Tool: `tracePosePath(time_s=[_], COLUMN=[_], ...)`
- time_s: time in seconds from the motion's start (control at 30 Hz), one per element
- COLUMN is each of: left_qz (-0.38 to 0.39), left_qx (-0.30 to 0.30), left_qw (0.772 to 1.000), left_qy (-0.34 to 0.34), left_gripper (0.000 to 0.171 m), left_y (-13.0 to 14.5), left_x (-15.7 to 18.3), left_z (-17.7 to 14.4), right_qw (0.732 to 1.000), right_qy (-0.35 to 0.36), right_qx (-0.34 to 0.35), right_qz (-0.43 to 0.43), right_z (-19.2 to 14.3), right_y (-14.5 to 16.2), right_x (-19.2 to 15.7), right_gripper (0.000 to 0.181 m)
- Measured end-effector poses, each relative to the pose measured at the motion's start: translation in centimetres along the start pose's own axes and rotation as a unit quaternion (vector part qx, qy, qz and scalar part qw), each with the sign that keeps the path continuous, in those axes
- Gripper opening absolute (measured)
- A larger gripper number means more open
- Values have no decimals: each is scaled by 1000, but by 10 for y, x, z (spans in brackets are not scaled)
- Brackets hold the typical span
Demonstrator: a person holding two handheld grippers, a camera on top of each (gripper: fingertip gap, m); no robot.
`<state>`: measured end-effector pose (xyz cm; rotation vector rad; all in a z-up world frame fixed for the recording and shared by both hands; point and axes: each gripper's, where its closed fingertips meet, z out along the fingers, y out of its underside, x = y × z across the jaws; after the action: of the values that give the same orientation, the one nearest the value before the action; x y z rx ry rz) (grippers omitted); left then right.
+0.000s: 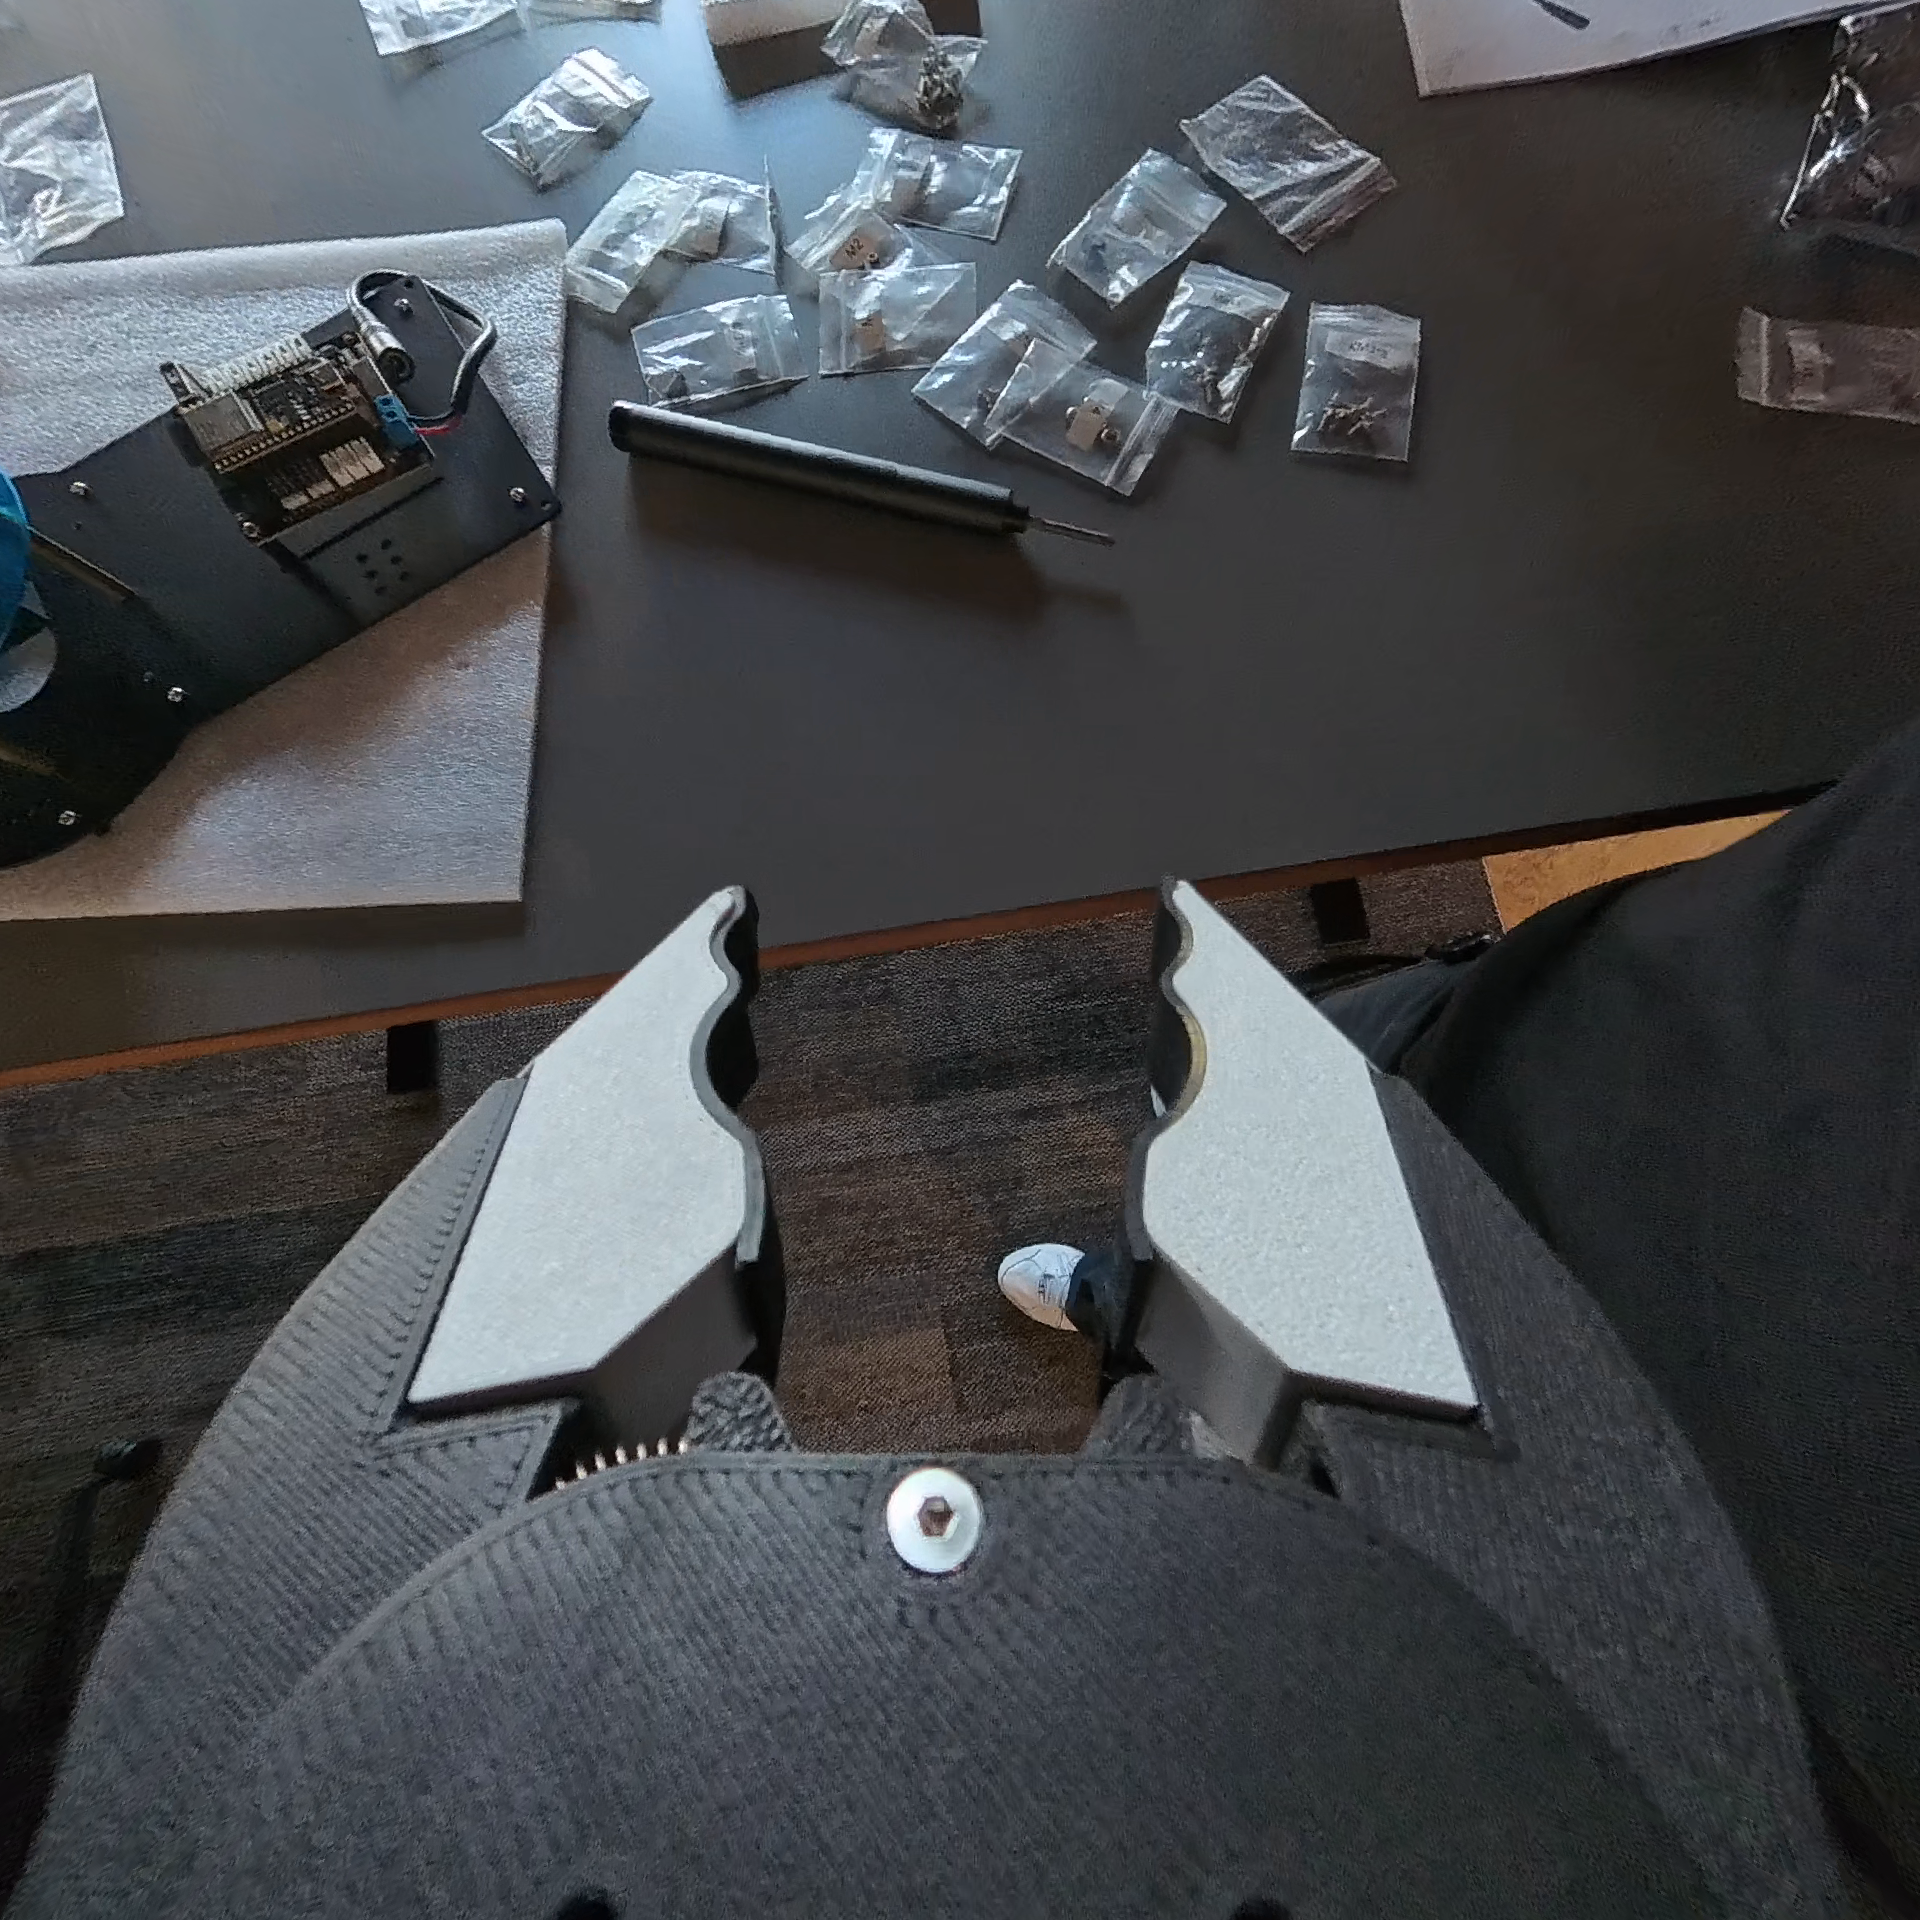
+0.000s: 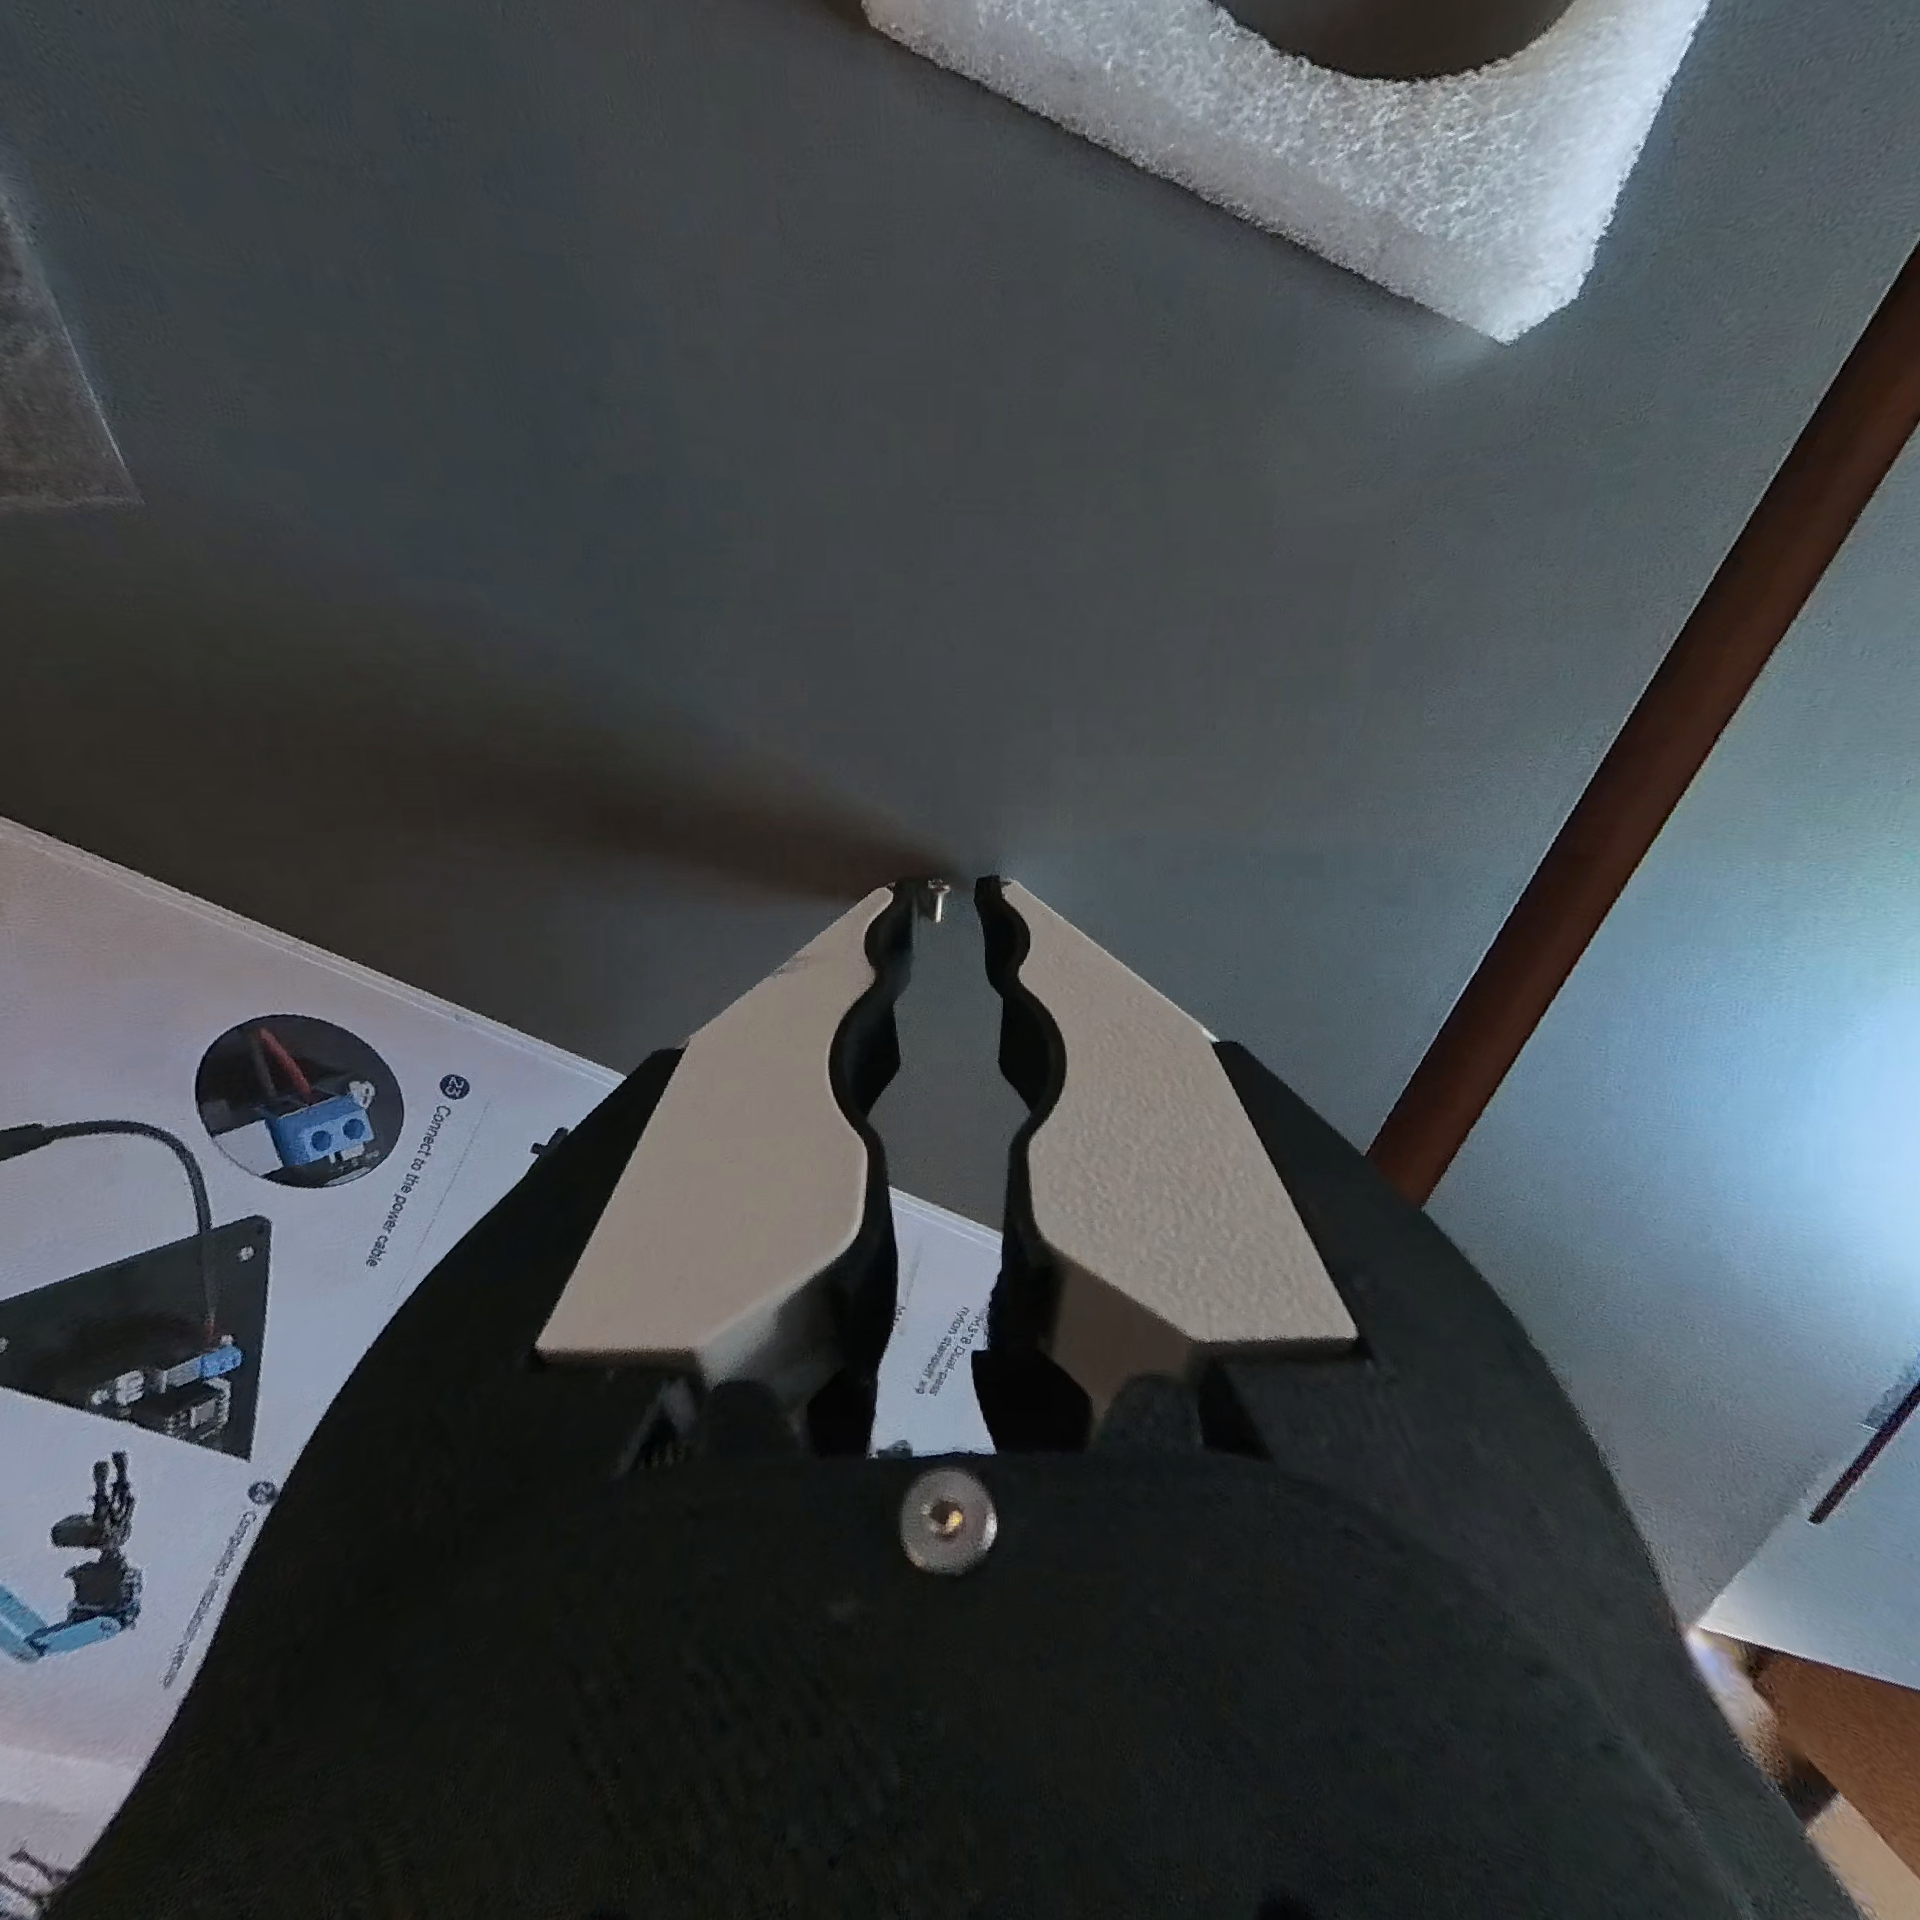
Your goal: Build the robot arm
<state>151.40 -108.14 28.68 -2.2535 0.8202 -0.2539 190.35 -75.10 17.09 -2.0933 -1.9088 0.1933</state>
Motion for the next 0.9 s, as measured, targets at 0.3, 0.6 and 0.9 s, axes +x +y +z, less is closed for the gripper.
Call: tracePosePath(time_s=[0.3,0.6,0.9], left_qz=[-10,-4,-6], left_qx=[-6,-12,-14], left_qw=[1000,999,999], left_qy=[-18,-34,-41], left_gripper=[74,74,73], left_y=[7,7,8], left_x=[11,14,8], left_z=[-14,-19,-16], right_qw=[999,1000,999], right_qy=[-3,-10,-22], right_qx=[48,11,14], right_qz=[18,19,29], right_z=[-12,0,2], right_y=[-7,-1,-2], right_x=[2,0,-1], right_gripper=[15,12,4])
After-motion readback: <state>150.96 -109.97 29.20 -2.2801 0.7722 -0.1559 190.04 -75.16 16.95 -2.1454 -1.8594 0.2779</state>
